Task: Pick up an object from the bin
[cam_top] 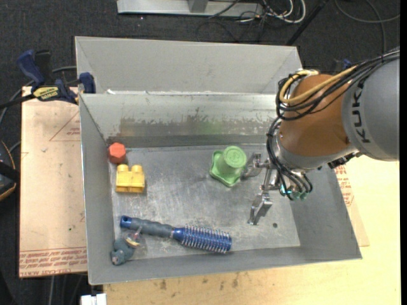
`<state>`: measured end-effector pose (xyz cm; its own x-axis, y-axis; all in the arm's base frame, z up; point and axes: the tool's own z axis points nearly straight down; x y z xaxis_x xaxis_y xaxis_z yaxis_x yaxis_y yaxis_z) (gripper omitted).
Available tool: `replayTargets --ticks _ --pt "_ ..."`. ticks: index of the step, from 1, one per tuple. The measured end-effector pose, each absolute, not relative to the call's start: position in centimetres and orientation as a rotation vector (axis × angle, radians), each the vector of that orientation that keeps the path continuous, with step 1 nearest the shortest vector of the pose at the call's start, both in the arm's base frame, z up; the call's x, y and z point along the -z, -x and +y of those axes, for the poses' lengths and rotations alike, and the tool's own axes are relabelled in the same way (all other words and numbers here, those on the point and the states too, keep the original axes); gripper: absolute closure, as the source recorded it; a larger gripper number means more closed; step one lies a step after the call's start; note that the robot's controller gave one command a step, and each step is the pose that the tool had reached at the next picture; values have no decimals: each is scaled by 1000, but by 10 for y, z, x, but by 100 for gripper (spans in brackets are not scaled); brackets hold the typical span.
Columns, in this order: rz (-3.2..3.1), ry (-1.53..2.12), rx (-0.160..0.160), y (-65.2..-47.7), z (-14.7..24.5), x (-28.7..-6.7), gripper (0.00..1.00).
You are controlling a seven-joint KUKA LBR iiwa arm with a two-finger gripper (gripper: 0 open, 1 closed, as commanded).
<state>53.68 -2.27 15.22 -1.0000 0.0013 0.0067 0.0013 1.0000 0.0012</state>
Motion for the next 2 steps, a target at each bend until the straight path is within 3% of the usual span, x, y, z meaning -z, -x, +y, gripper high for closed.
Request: replayTargets --ticks 1,2 --pt "-3117 -377 5 -491 45 -150 0" --pt "-3088 -666 1 -486 76 -82 0"
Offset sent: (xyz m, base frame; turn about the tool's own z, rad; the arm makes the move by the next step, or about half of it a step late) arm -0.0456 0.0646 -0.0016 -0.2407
